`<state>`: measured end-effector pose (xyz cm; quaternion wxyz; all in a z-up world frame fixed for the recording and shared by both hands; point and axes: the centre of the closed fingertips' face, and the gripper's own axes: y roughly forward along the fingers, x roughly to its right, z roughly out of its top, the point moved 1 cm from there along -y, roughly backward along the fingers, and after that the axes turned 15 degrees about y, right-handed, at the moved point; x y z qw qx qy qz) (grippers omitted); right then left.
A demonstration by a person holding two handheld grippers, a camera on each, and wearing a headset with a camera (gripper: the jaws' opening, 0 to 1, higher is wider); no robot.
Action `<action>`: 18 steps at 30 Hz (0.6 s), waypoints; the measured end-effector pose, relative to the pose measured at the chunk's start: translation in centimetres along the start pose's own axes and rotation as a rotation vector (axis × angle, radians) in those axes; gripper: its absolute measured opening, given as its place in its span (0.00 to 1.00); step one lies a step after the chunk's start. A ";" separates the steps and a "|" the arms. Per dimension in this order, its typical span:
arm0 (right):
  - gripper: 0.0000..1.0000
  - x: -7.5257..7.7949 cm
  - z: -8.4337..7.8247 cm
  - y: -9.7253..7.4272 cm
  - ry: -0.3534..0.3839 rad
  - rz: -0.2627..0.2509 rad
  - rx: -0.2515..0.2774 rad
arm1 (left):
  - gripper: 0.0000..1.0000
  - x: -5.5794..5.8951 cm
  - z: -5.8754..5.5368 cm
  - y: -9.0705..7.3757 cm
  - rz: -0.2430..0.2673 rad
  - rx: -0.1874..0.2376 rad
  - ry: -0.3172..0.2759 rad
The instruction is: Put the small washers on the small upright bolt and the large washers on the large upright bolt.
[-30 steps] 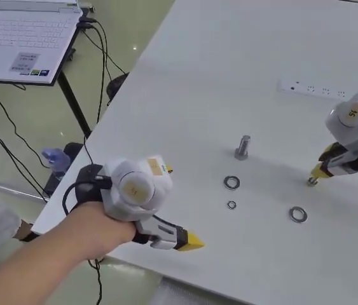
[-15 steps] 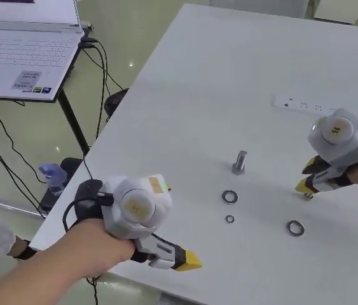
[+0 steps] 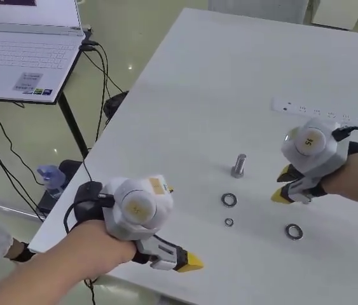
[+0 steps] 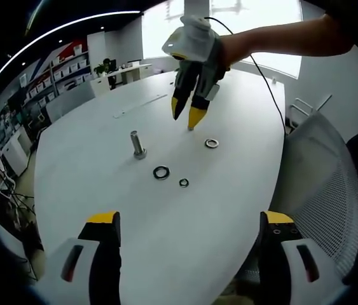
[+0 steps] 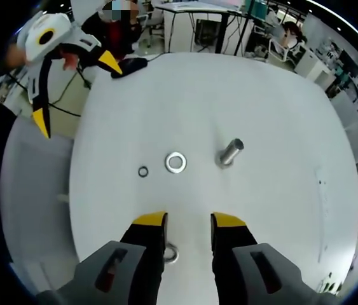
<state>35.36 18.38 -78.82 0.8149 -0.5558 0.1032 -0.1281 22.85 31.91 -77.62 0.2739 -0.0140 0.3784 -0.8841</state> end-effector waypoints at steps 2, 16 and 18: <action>0.29 -0.4 0.1 0.2 -0.008 0.005 -0.003 | 0.90 0.1 0.1 0.0 0.001 0.010 -0.008; 0.28 -3.2 1.2 2.5 -0.048 0.042 -0.012 | 0.89 0.3 -0.2 0.1 0.003 0.002 0.003; 0.28 -3.6 1.3 3.0 -0.053 0.049 -0.014 | 0.89 0.4 -0.1 0.1 0.001 0.003 0.000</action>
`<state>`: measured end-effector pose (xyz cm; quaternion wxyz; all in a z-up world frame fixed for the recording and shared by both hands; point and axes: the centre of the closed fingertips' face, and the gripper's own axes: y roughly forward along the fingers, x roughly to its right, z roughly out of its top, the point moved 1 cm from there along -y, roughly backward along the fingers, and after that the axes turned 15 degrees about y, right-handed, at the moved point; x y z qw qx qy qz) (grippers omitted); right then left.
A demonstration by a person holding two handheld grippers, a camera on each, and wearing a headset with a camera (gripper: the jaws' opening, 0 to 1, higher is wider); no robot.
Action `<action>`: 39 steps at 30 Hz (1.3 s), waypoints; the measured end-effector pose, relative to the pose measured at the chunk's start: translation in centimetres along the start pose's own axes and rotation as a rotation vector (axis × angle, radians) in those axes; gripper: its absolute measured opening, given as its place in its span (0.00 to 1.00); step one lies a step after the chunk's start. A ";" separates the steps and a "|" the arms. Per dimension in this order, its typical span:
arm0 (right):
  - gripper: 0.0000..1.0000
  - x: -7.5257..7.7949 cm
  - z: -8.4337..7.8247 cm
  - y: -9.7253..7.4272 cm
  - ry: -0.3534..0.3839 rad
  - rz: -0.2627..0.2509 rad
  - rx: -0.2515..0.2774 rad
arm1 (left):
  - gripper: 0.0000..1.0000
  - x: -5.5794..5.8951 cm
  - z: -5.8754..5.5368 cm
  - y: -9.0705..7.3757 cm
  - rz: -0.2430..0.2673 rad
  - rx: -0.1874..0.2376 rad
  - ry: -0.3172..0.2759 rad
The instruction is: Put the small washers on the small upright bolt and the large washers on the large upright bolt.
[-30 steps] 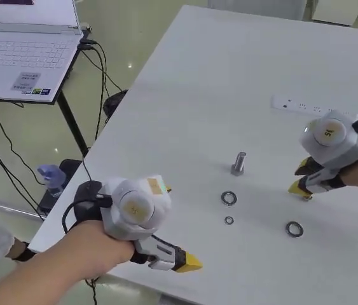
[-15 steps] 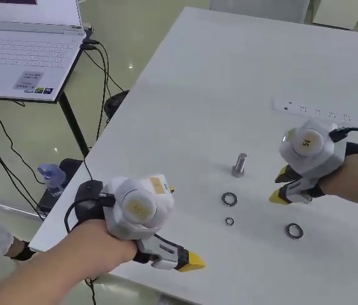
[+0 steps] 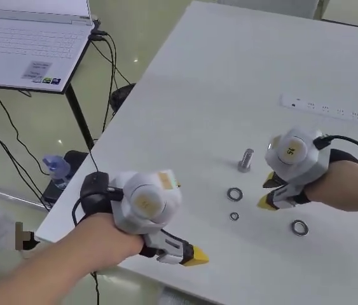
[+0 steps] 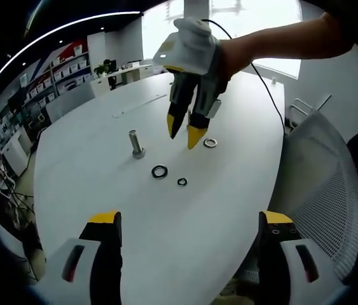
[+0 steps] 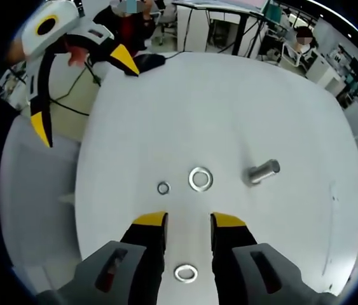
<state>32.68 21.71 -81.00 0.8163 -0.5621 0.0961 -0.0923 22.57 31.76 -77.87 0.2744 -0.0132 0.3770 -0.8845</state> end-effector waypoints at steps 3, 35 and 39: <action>0.28 -0.5 0.2 0.6 0.002 0.016 0.003 | 0.88 0.1 0.0 0.1 -0.002 -0.001 0.004; 0.27 -2.3 0.0 6.6 -0.083 0.071 -0.055 | 0.86 -0.4 -0.1 0.4 -0.009 0.013 -0.009; 0.26 -2.3 0.1 6.6 -0.099 0.064 -0.056 | 0.86 -0.5 0.0 0.4 -0.010 0.015 -0.007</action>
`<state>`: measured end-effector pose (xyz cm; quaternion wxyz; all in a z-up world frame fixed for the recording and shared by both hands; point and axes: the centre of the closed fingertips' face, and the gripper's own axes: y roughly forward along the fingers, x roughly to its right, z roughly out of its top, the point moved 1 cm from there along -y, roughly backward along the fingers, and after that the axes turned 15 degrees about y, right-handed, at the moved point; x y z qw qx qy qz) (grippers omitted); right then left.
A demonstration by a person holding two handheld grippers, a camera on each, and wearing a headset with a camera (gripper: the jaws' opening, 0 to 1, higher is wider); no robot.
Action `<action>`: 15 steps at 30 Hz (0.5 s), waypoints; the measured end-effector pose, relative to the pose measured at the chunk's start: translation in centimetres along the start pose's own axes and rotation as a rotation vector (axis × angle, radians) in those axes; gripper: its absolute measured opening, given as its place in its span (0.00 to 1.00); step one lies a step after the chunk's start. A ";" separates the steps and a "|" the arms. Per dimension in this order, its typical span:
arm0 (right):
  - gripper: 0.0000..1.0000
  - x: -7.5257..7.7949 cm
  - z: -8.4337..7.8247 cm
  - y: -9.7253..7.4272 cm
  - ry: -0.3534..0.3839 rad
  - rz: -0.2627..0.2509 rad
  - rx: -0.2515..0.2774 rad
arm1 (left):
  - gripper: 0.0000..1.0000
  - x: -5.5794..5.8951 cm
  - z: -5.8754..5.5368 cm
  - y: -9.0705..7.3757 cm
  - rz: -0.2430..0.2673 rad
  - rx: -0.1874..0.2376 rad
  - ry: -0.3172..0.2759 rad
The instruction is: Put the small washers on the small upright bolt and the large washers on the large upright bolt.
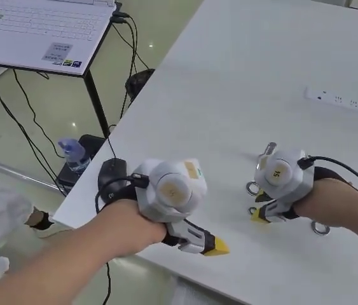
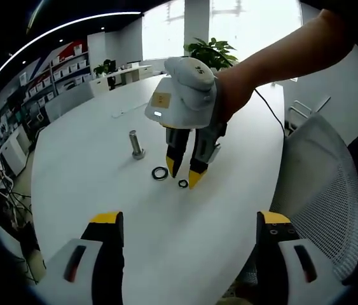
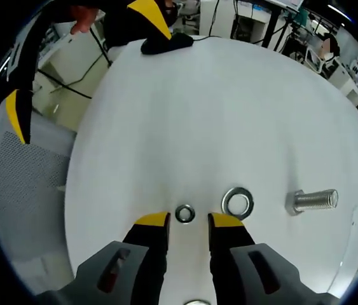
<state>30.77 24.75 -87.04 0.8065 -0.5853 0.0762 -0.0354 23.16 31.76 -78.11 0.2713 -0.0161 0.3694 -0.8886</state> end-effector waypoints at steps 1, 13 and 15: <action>0.25 0.0 0.0 0.0 0.000 -0.001 -0.001 | 0.86 0.0 0.0 0.0 -0.001 0.001 0.000; 0.22 -0.2 -0.1 -0.1 -0.031 -0.005 -0.005 | 0.84 -0.1 0.2 -0.1 0.003 0.006 -0.002; 0.20 -0.2 0.0 0.0 -0.033 -0.009 -0.011 | 0.84 -0.1 0.1 -0.1 0.003 0.005 -0.002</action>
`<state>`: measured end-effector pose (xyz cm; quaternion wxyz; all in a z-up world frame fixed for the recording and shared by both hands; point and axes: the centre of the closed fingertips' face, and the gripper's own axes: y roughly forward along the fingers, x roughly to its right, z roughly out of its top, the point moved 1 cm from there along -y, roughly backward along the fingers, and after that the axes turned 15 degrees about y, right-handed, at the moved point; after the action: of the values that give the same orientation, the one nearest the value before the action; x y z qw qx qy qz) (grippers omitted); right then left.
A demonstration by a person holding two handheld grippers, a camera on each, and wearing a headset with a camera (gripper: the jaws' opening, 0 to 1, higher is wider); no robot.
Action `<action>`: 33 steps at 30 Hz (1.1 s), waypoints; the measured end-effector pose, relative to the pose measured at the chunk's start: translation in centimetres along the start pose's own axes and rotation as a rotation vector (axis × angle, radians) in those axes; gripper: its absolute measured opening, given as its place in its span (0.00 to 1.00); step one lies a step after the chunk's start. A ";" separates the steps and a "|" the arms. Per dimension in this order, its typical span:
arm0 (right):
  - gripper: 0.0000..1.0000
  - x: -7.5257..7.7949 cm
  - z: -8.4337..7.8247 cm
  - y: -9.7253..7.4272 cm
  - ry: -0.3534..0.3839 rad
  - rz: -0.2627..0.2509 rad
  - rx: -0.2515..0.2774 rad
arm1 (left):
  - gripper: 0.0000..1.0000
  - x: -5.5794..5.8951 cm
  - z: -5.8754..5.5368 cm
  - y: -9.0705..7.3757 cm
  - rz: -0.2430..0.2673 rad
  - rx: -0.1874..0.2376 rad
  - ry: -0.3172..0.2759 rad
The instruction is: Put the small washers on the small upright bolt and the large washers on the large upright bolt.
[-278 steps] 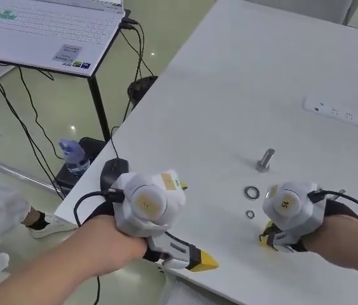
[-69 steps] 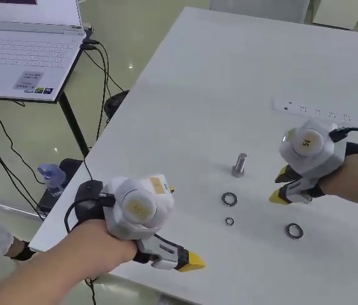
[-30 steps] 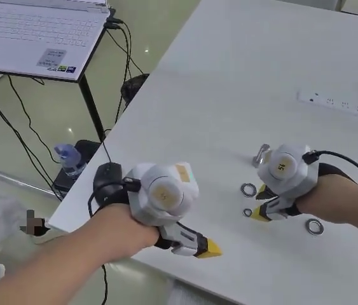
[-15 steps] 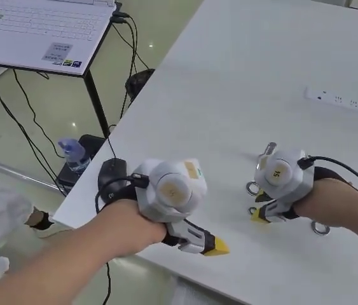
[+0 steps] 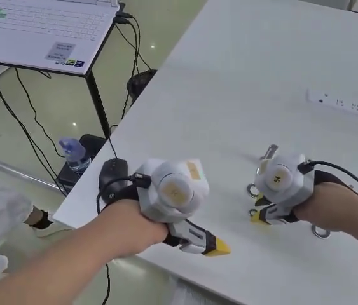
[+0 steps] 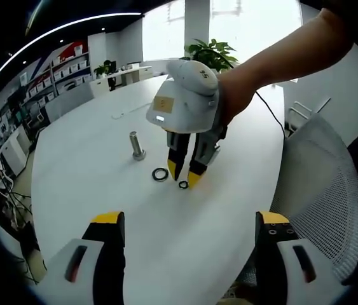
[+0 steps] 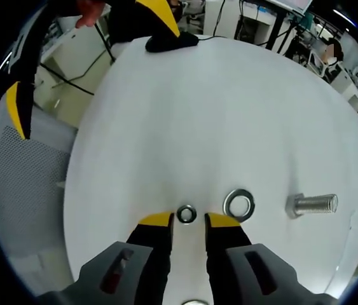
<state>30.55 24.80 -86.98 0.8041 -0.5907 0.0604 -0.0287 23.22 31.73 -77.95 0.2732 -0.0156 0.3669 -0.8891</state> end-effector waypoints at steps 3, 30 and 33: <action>0.17 0.0 0.1 0.0 -0.004 -0.003 -0.011 | 0.84 0.1 0.0 0.0 -0.001 -0.002 0.002; 0.12 0.3 -1.2 -1.2 0.101 -0.025 -0.021 | 0.83 0.1 -0.3 -0.2 0.002 -0.006 -0.008; 0.12 0.9 -1.9 -2.3 0.131 -0.038 -0.012 | 0.84 0.0 0.0 -0.1 0.006 0.003 -0.010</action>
<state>31.21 22.19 -85.46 0.7943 -0.5933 0.1017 -0.0821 23.13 31.83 -77.90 0.2775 -0.0185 0.3642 -0.8888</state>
